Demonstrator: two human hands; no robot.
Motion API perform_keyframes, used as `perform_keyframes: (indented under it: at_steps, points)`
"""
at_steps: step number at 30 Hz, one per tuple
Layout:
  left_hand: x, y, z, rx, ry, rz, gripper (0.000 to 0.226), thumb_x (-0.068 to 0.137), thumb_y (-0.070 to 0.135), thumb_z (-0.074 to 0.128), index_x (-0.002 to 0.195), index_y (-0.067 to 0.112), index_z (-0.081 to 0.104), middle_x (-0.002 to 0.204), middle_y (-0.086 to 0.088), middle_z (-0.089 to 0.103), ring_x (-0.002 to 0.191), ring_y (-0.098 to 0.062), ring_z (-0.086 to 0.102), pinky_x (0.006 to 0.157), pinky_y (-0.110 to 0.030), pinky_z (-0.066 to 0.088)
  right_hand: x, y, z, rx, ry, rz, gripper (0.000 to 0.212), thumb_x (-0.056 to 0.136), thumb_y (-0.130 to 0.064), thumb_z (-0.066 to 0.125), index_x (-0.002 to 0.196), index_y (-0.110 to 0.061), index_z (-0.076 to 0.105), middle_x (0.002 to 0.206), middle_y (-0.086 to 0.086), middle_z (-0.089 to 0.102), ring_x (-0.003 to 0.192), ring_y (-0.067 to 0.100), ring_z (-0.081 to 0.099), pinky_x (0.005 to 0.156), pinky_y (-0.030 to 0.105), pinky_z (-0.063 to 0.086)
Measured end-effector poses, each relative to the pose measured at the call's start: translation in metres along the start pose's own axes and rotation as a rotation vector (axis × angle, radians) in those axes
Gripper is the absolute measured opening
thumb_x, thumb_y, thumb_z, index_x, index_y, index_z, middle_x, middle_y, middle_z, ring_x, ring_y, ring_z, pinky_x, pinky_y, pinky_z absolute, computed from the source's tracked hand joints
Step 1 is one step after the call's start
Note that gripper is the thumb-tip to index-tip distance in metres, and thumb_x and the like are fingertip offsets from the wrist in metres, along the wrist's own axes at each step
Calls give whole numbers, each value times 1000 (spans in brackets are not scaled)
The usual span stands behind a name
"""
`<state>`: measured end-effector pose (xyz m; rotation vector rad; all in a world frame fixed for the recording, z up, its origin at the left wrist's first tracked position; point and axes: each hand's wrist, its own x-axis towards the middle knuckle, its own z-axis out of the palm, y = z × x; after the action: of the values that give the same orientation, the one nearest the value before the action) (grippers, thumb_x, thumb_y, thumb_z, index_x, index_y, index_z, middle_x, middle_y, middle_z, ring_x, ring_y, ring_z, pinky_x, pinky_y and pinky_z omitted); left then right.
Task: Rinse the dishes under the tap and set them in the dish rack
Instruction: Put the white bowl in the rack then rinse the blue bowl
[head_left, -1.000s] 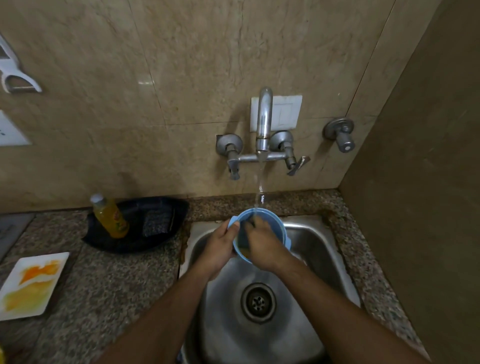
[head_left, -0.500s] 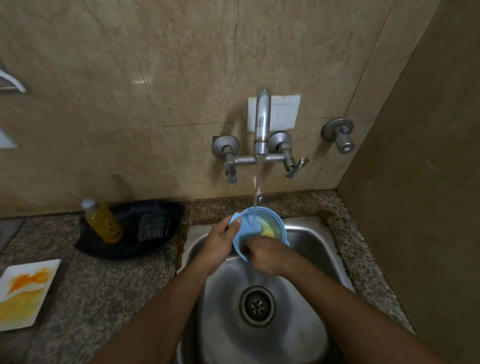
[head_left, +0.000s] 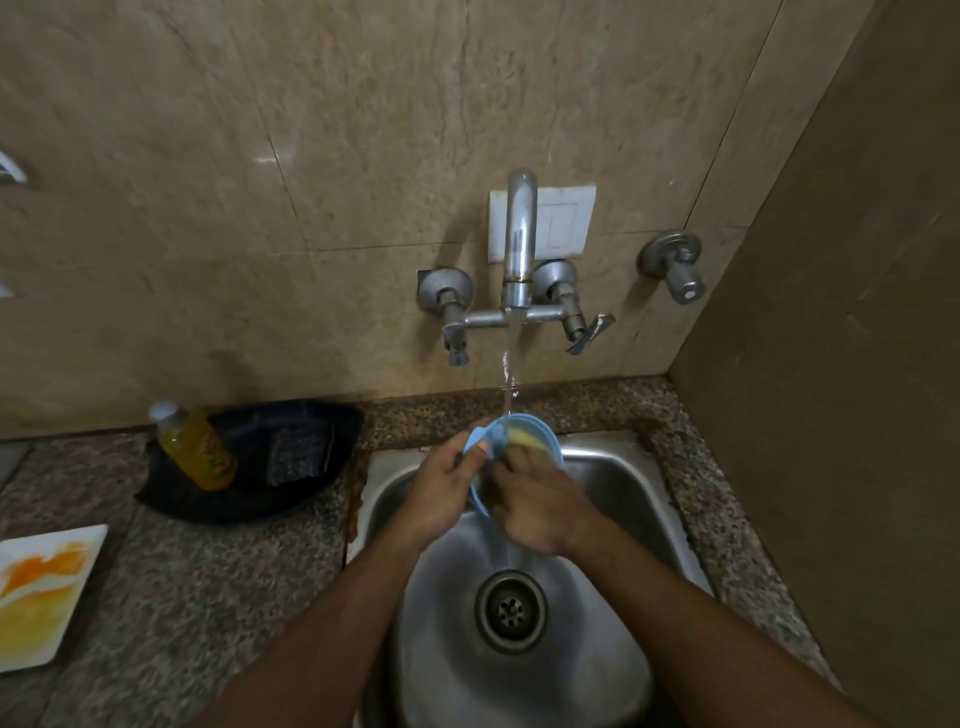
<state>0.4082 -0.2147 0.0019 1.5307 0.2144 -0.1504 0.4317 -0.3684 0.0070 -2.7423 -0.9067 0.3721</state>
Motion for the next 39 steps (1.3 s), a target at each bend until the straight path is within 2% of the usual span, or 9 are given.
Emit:
perform_keyframes:
  at_steps: [2, 5, 10, 15, 23, 26, 31, 36, 39]
  points:
    - [-1, 8, -6, 42, 30, 53, 25, 100, 20, 52, 120, 30, 63, 107, 4, 73, 96, -4, 70, 76, -17, 54, -7, -7, 0, 193, -63, -74, 45, 92, -26, 50, 136, -25, 50, 140, 2, 48, 122, 22, 50, 101, 37, 43]
    - [-4, 5, -23, 290, 96, 163, 29, 99, 27, 55, 126, 31, 62, 120, 2, 67, 99, 0, 67, 84, -19, 55, -25, 4, -5, 297, -51, -5, 39, 86, -16, 51, 118, -30, 67, 124, -8, 66, 113, 13, 61, 95, 26, 47]
    - [-18, -12, -25, 774, 85, 358, 41, 95, 40, 52, 135, 43, 51, 133, -6, 39, 116, -18, 52, 104, -27, 41, -36, 21, 0, 321, 147, 194, 37, 83, -8, 54, 98, -33, 76, 105, -17, 73, 100, 4, 66, 90, 25, 51]
    - [-33, -21, -19, 1140, 116, 534, 49, 92, 43, 46, 141, 41, 43, 139, -22, 39, 121, -40, 46, 101, -46, 45, -46, 16, 0, 308, 135, 297, 33, 88, -10, 51, 99, -30, 74, 107, -13, 73, 102, 7, 65, 93, 30, 50]
    - [-36, -26, -16, 1434, 136, 766, 67, 84, 31, 72, 143, 36, 40, 137, -21, 37, 114, -36, 49, 84, -45, 53, -51, 16, 3, 224, 142, 326, 30, 85, -20, 53, 103, -33, 72, 105, -9, 74, 96, 13, 67, 84, 27, 52]
    - [-33, -28, -15, 1274, 163, 660, 53, 91, 33, 64, 141, 36, 46, 136, -20, 41, 114, -33, 50, 89, -42, 50, -50, 15, 5, 226, 170, 311, 32, 84, -20, 52, 106, -32, 71, 104, -9, 74, 97, 14, 68, 86, 29, 53]
    - [-11, -20, -10, 295, 290, 54, 25, 99, 46, 45, 109, 35, 65, 104, 2, 70, 94, -18, 68, 83, -41, 57, -42, -6, 10, 220, 201, 133, 46, 89, -23, 48, 134, -19, 57, 131, 3, 63, 116, 22, 60, 96, 30, 45]
    - [3, -14, 5, 127, 163, 10, 23, 100, 34, 49, 110, 24, 67, 104, 1, 73, 98, -12, 67, 91, -34, 52, -9, -24, 20, 136, 89, 90, 68, 94, -57, 14, 153, -25, 23, 159, 10, 27, 138, 28, 39, 109, 41, 39]
    - [11, -6, -2, 76, 188, 29, 21, 100, 30, 51, 105, 23, 70, 94, 0, 75, 87, -13, 68, 84, -37, 53, -13, -26, 14, 152, -2, -146, 63, 98, -51, 35, 154, -25, 20, 160, -1, 27, 136, 19, 41, 106, 34, 39]
